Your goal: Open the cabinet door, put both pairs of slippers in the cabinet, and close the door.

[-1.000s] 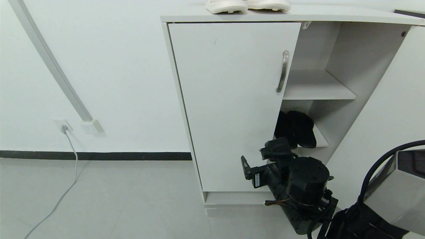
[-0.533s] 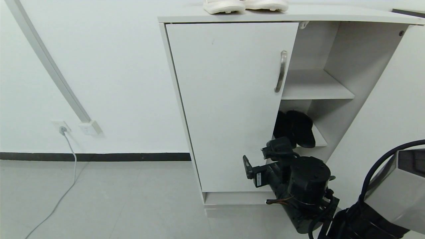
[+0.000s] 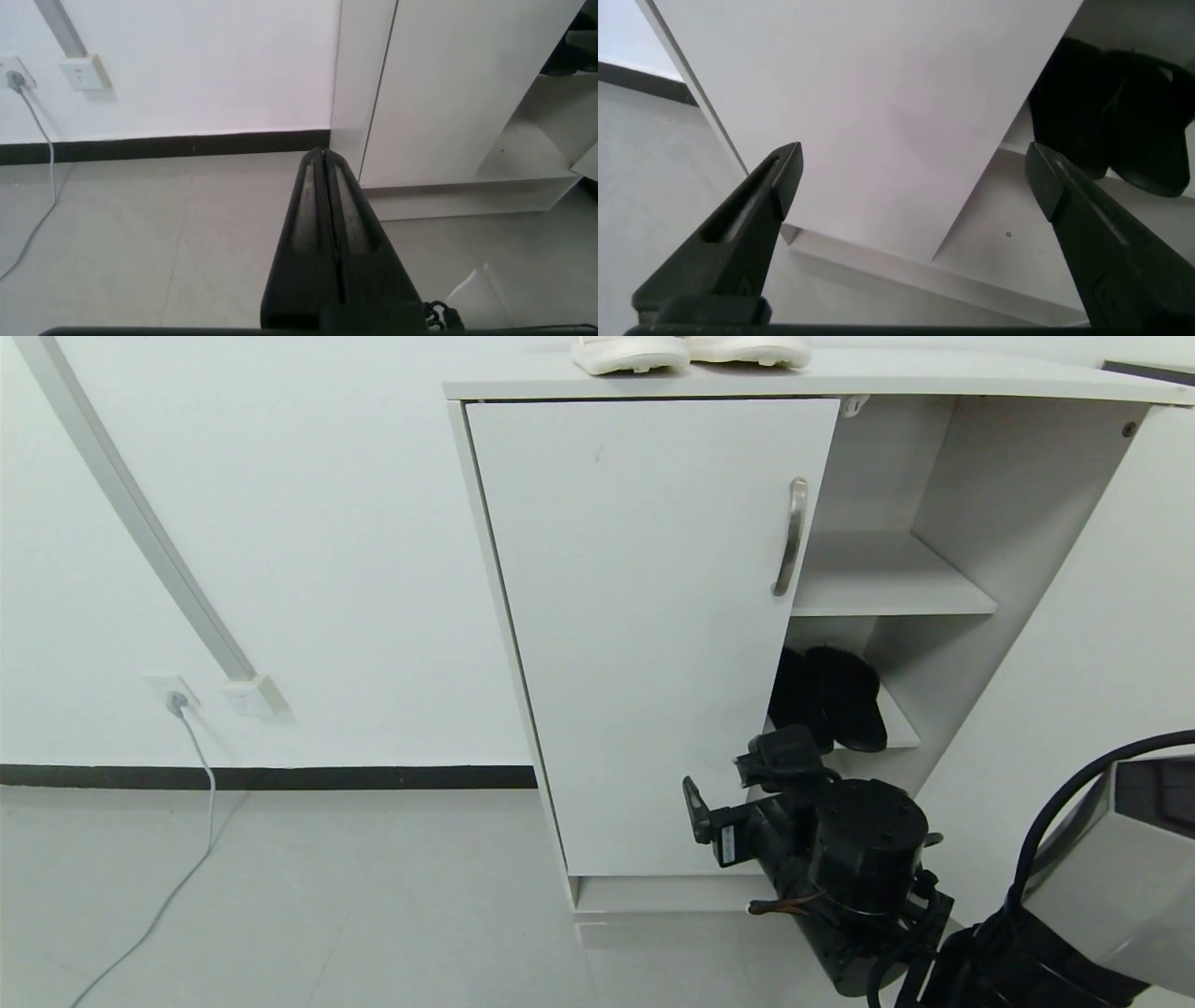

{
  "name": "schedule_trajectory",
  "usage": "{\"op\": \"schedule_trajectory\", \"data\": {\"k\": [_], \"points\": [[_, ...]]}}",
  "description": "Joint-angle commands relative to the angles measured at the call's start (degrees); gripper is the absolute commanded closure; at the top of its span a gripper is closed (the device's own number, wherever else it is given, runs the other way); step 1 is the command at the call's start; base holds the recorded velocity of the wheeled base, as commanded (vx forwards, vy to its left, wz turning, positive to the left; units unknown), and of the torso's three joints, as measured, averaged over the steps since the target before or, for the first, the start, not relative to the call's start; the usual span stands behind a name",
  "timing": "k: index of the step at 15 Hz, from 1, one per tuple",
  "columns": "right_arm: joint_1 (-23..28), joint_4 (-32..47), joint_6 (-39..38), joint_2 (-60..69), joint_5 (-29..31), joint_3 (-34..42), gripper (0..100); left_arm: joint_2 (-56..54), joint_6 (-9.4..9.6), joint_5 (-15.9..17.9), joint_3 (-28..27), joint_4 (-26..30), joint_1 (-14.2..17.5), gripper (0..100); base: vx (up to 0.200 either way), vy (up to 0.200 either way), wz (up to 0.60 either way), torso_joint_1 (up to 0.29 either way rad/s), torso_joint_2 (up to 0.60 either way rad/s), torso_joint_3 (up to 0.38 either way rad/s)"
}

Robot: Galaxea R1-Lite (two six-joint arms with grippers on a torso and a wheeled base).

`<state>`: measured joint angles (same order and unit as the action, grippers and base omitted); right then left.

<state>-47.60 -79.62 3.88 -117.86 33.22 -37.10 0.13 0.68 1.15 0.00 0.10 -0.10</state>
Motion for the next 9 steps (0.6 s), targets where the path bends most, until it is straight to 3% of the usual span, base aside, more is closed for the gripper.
{"op": "schedule_trajectory", "data": {"k": [1, 5, 9], "points": [[0.0, 0.0, 0.0, -0.2, -0.2, 0.1, 0, 0.0, 0.02, 0.0, 0.0, 0.0, 0.0, 100, 0.000, 0.000, 0.00, 0.000, 0.00, 0.000], [0.0, 0.0, 0.0, -0.2, -0.2, 0.4, 0, 0.0, -0.07, -0.1, 0.0, 0.0, 0.0, 100, 0.000, 0.000, 0.00, 0.019, -0.21, -0.308], [0.0, -1.1, 0.1, -0.1, -0.2, 0.8, 0, 0.0, -0.16, 0.0, 0.0, 0.0, 0.0, 100, 0.000, 0.000, 0.00, 0.062, -0.52, -0.366]]}}
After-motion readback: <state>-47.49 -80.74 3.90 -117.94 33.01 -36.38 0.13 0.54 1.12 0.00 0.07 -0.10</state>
